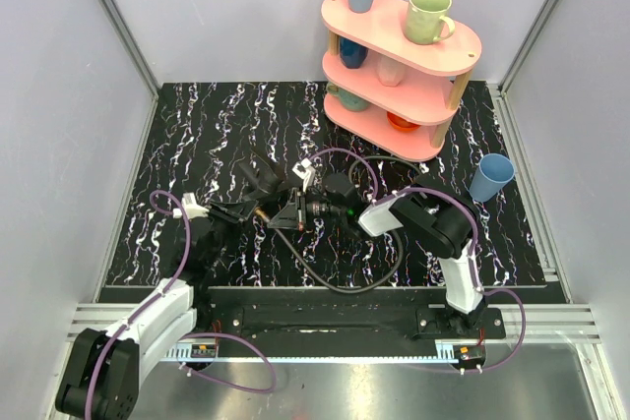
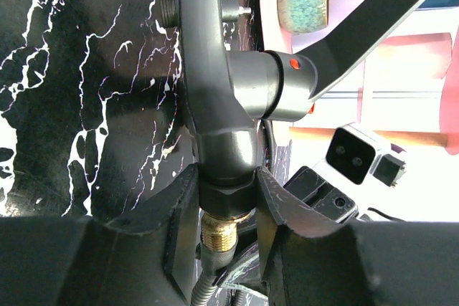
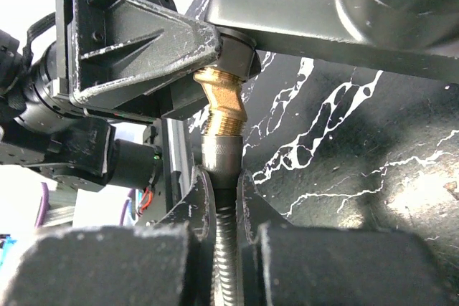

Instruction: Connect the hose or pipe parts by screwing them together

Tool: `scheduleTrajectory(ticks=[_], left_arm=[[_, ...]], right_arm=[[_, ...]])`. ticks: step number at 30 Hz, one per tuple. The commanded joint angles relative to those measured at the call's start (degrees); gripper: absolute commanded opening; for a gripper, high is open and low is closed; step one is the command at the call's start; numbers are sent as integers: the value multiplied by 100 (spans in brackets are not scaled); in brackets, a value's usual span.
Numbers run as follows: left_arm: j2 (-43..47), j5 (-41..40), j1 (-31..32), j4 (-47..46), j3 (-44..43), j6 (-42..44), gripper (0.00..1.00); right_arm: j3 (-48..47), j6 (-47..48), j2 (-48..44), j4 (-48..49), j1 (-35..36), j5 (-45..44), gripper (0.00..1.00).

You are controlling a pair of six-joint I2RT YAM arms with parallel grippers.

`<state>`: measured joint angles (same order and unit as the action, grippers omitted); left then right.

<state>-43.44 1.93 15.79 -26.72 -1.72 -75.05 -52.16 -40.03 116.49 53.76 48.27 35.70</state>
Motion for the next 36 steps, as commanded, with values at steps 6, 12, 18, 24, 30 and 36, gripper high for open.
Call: scheduleTrajectory(ticks=[6, 12, 18, 24, 30, 36], left_arm=[[116, 571, 258, -1248, 1156, -71, 0], [204, 501, 284, -1178, 1235, -89, 0], [336, 466, 319, -1116, 1217, -159, 0], [266, 413, 389, -1090, 1226, -212, 0], [231, 378, 398, -809, 1086, -291, 0], [213, 246, 390, -571, 980, -265, 0]], right_arm=[[-48, -866, 137, 1410, -169, -362, 0], [13, -1850, 550, 2622, -362, -125, 0], [22, -1894, 568, 2622, -362, -151, 0], [39, -2236, 621, 2833, -380, -230, 0], [118, -1746, 419, 2020, -380, -309, 19], [417, -937, -90, 1043, -380, -476, 31]])
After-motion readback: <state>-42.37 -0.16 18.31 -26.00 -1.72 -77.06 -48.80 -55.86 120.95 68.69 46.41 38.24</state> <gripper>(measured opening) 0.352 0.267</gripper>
